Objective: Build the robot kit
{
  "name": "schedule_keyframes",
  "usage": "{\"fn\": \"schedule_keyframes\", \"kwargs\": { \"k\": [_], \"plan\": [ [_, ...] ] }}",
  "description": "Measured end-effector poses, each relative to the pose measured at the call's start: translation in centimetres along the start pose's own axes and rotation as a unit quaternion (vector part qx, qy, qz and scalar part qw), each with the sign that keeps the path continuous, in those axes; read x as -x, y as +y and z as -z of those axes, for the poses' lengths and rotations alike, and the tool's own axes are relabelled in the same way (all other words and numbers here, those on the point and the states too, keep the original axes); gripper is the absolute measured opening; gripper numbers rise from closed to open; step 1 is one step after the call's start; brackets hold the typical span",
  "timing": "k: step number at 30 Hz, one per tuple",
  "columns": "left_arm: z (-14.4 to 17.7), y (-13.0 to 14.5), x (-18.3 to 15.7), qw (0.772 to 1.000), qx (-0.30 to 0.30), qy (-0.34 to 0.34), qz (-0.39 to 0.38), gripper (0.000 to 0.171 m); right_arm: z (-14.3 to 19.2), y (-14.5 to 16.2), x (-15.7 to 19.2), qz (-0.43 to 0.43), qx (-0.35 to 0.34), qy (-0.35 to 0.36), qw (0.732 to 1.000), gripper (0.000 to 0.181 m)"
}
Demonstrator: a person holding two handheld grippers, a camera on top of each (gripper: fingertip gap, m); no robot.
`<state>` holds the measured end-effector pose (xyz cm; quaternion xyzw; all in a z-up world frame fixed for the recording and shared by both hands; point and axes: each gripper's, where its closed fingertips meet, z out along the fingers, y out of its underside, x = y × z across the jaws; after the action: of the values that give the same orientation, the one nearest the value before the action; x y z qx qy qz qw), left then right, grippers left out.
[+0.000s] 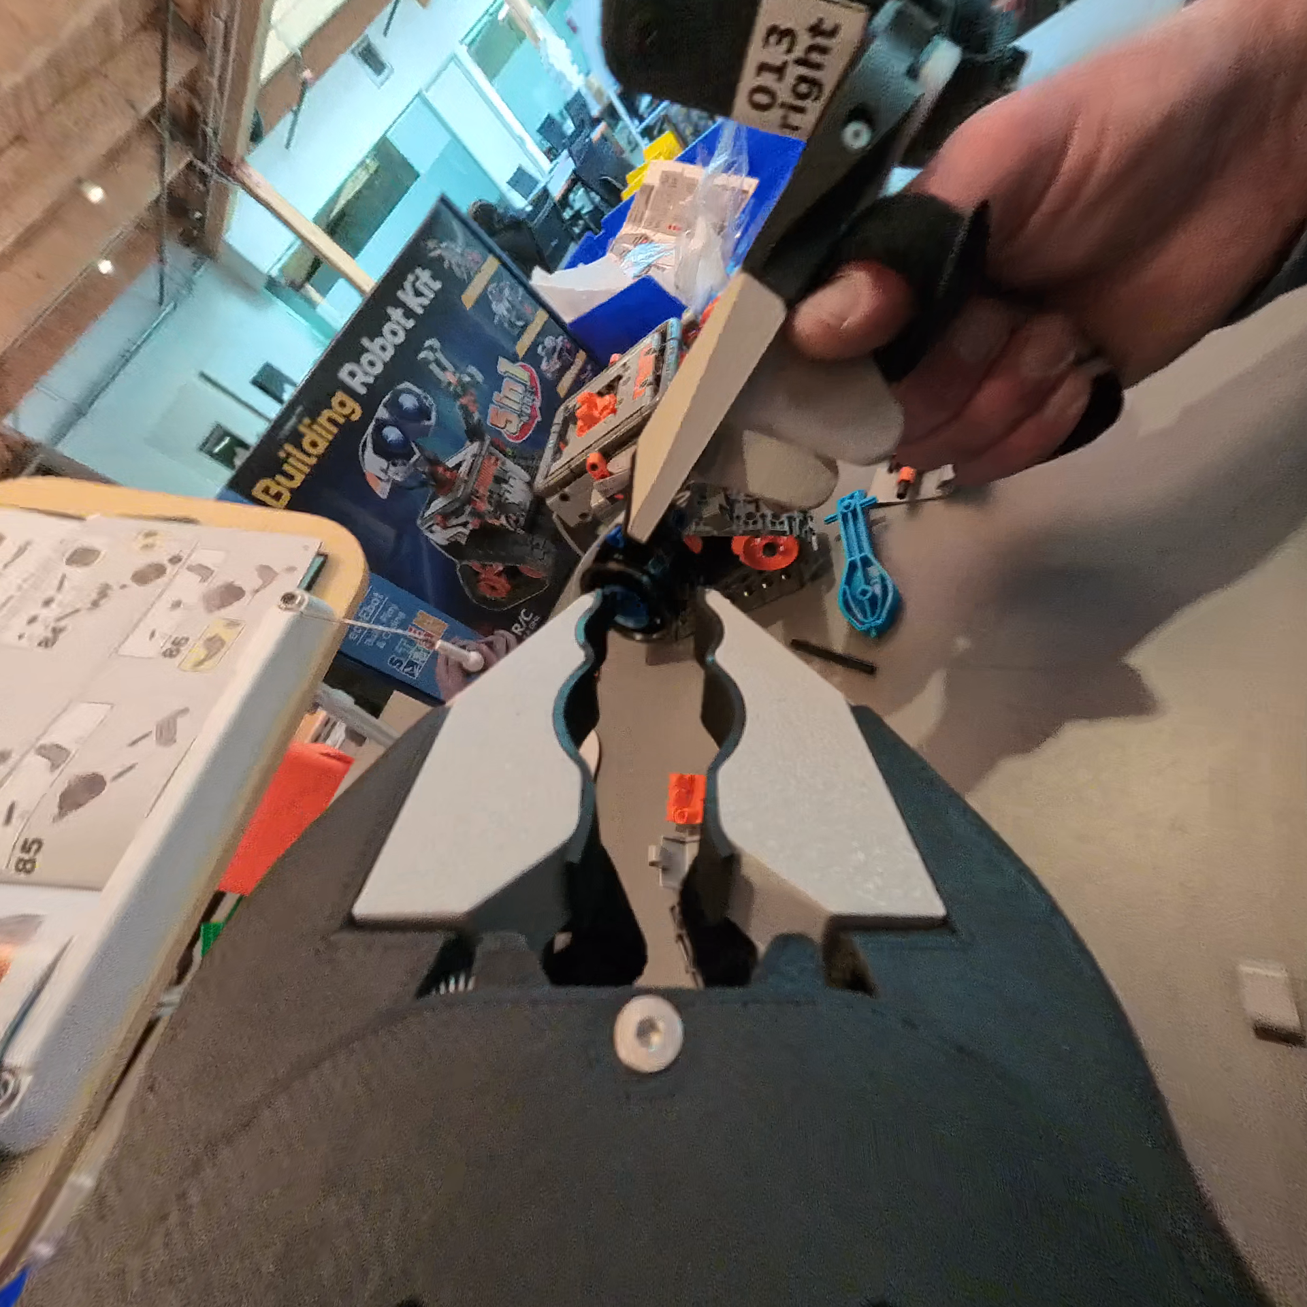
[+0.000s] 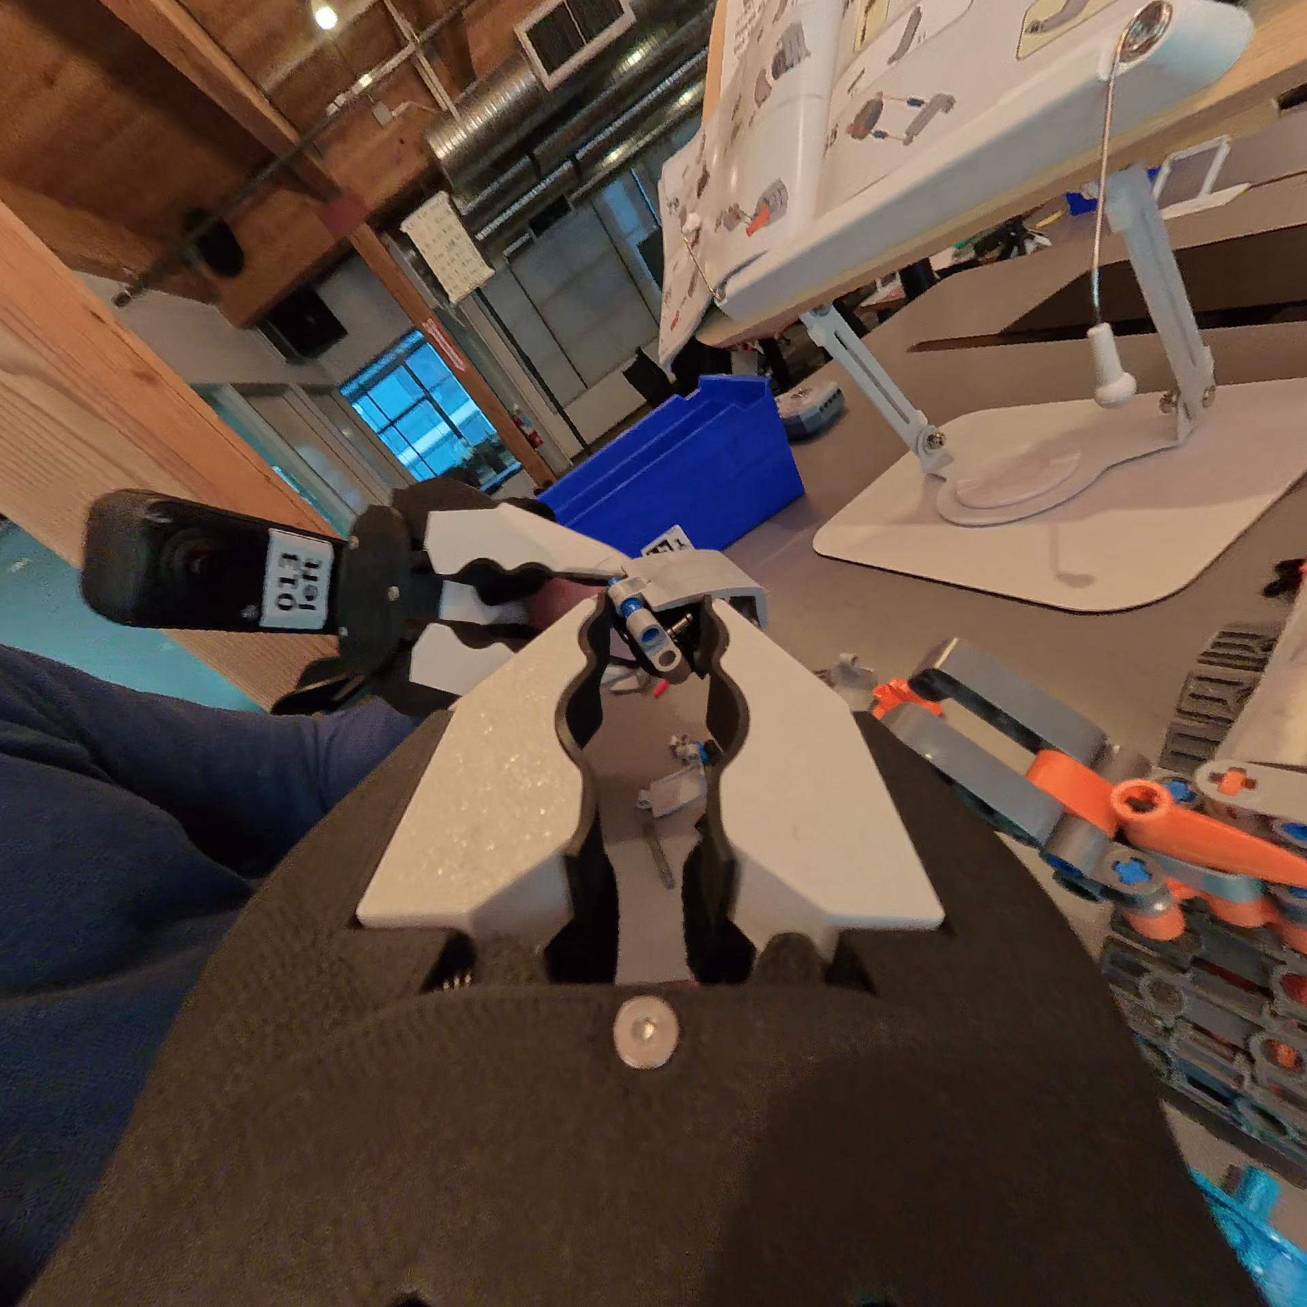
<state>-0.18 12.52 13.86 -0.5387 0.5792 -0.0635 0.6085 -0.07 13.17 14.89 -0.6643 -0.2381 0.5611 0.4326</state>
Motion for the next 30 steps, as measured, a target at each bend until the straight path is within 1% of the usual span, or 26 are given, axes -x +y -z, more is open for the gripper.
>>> {"fn": "schedule_keyframes", "kwargs": {
  "k": [1,3,5,7,10,12,14,15,16,18,20,22,23,25,26,28,30],
  "plan": [
    [0.2,-0.2,0.1,1.000,-0.006,-0.003,0.003,0.016,0.0,0.0,0.3,-0.004,-0.001,-0.007,1.000,0.023],
    [0.7,-0.4,-0.2,1.000,-0.008,0.011,0.013,0.013,0.2,0.2,0.9,-0.007,0.004,-0.018,1.000,0.021],
    [0.9,0.1,-1.1,1.000,0.006,0.029,-0.009,0.009,0.5,1.0,1.4,-0.003,0.022,-0.016,1.000,0.019],
    [1.4,0.1,-2.9,0.997,0.011,0.065,-0.032,0.007,1.0,3.0,1.8,-0.009,0.062,-0.012,0.998,0.027],
    [1.4,0.9,-5.8,0.991,0.037,0.113,-0.065,0.007,2.2,6.1,2.0,-0.015,0.127,0.000,0.992,0.030],
    [1.3,1.7,-7.8,0.982,0.060,0.146,-0.106,0.006,3.1,8.8,1.7,0.002,0.194,0.024,0.981,0.031],
    [1.0,2.4,-9.7,0.970,0.080,0.174,-0.147,0.004,4.2,11.5,1.5,0.020,0.260,0.040,0.965,0.035],
    [0.9,2.7,-10.6,0.965,0.089,0.184,-0.166,0.003,4.8,12.7,1.4,0.036,0.291,0.051,0.955,0.034],
    [0.7,3.0,-11.3,0.959,0.094,0.193,-0.185,0.002,5.3,13.7,1.3,0.050,0.317,0.058,0.945,0.032],
    [0.5,3.3,-12.5,0.949,0.103,0.210,-0.211,0.002,6.2,14.7,1.5,0.071,0.353,0.064,0.931,0.037],
    [0.2,3.5,-13.2,0.941,0.109,0.214,-0.238,0.002,7.3,15.0,1.6,0.094,0.379,0.071,0.918,0.035],
    [0.0,3.2,-13.5,0.936,0.107,0.217,-0.254,0.002,8.3,14.5,1.4,0.120,0.389,0.082,0.910,0.033],
    [-0.1,3.2,-13.5,0.932,0.111,0.215,-0.269,0.002,8.4,13.8,1.2,0.137,0.377,0.090,0.912,0.032],
    [-0.4,2.8,-13.9,0.926,0.109,0.226,-0.283,0.001,7.6,11.5,1.4,0.179,0.319,0.085,0.927,0.023],
    [-0.5,2.5,-13.9,0.921,0.110,0.223,-0.299,0.002,7.3,11.0,1.3,0.186,0.310,0.088,0.928,0.021],
    [-0.8,1.9,-14.3,0.916,0.105,0.232,-0.311,0.002,7.2,10.6,0.2,0.201,0.304,0.105,0.925,0.017],
    [-1.3,1.6,-14.0,0.914,0.107,0.224,-0.321,0.003,7.7,11.9,-0.7,0.183,0.328,0.101,0.921,0.014]
  ]
}}
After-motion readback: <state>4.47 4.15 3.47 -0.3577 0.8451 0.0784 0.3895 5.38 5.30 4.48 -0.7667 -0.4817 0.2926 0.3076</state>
